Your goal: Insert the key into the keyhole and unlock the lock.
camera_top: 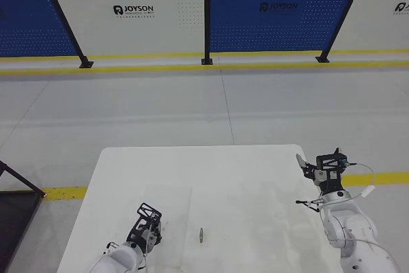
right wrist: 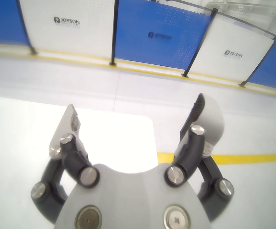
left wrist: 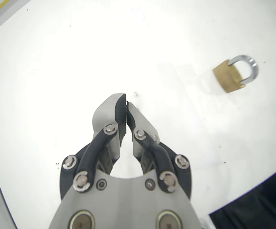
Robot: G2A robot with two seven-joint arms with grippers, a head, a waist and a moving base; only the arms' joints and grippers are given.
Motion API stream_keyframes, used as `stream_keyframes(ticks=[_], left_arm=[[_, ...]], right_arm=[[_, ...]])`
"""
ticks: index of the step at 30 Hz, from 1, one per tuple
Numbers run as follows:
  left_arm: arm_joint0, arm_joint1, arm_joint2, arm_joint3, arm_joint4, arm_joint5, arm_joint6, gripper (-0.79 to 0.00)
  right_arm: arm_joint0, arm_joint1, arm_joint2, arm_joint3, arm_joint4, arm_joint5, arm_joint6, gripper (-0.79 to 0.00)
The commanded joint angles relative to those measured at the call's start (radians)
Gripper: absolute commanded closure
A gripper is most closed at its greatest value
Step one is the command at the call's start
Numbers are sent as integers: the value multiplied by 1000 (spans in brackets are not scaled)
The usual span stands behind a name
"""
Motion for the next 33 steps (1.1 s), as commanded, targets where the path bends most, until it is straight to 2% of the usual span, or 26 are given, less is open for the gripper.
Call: stream_keyframes(ticks=[1,4,7,14,17,21,24,27,33], left_arm=[[30,4,-42,-23,-91,-55,55,0],[71,12,-123,-28,-219,-187,151,0],[90,21,-198,13,-348,-330,231,0],[59,43,-308,125,-572,-710,330,0],[44,51,-341,177,-631,-833,366,0],[44,68,-338,184,-687,-844,389,0],[45,77,-346,194,-692,-844,404,0],[45,77,-346,194,-692,-844,404,0],[45,77,-346,194,-692,-844,404,0]], right_arm=[[0,0,0,0,0,0,0,-785],[0,0,0,0,0,0,0,-785],[0,0,0,0,0,0,0,-785],[0,0,0,0,0,0,0,-785],[0,0,0,0,0,0,0,-785],[0,0,0,0,0,0,0,-785],[-12,-1,-32,-13,-56,-1,40,-785],[-54,-3,-98,-53,-120,-51,103,-785],[-184,-5,-265,-124,-334,-93,141,-785]])
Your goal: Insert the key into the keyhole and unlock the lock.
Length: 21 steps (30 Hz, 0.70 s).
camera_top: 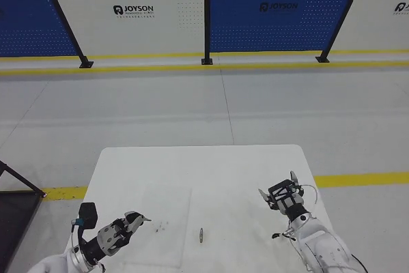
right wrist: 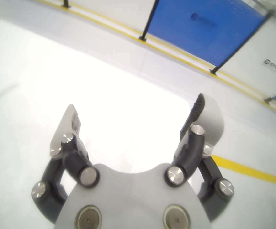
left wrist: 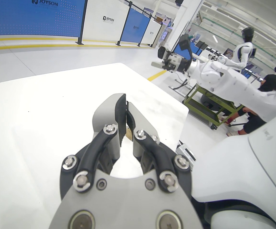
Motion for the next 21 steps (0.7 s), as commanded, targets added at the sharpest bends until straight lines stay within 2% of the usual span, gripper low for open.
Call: stream_keyframes(ticks=[1,4,11,16,21], left_arm=[[0,0,0,0,0,0,0,0],[0,0,0,0,0,0,0,0],[0,0,0,0,0,0,0,0],[0,0,0,0,0,0,0,0],[0,0,0,0,0,0,0,0]], right_arm=[[-26,-2,-64,0,-67,-24,18,-785],[-41,-7,-159,26,-117,-47,33,-785],[27,-29,-340,116,-126,-127,71,-785],[79,-50,-428,182,-92,-104,80,-785],[146,-84,-489,272,58,-21,88,-785]])
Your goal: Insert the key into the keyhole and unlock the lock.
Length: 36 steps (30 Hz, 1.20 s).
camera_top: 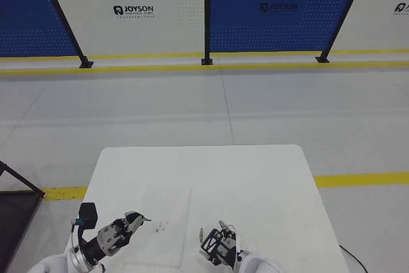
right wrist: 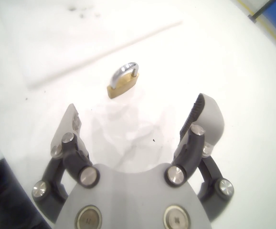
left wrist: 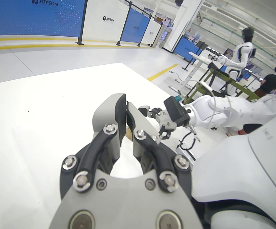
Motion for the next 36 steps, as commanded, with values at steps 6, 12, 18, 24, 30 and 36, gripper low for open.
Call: stream_keyframes(ticks=[6,12,18,24,30,36], left_arm=[[0,0,0,0,0,0,0,0],[0,0,0,0,0,0,0,0],[0,0,0,0,0,0,0,0],[0,0,0,0,0,0,0,0],[0,0,0,0,0,0,0,0],[0,0,0,0,0,0,0,0]], right_arm=[[52,-27,-55,67,96,59,-51,-785],[84,-40,-90,97,110,82,-43,-320],[101,-48,-111,120,97,104,-33,-126],[103,-49,-117,124,90,108,-47,0],[94,-44,-97,95,109,100,-88,0],[67,-31,-15,27,258,39,-194,0]])
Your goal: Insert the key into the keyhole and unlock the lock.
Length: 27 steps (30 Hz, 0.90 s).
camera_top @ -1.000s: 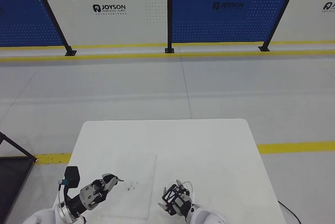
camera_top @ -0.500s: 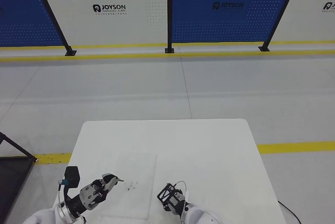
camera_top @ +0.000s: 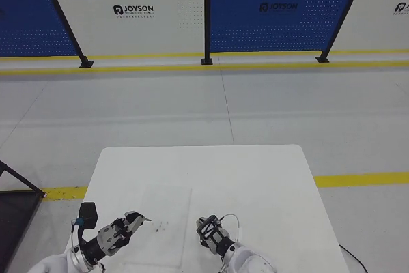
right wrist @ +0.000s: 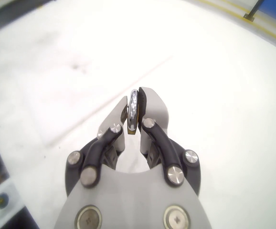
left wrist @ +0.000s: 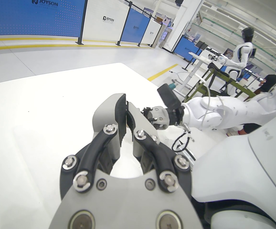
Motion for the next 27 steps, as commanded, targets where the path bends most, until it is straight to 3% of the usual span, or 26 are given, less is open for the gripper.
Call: stream_keyframes(ticks=[1,11,14,27], left_arm=[[0,0,0,0,0,0,0,0],[-24,-4,42,-14,-105,12,78,0],[-33,-5,59,-16,-106,39,57,0],[-33,-5,59,-16,-106,39,57,0]], right_arm=[[-8,5,34,-20,73,-41,-42,0],[-28,28,175,-50,466,-416,-216,0],[-20,37,203,-43,522,-519,-192,0],[-16,40,210,-45,522,-534,-175,0]])
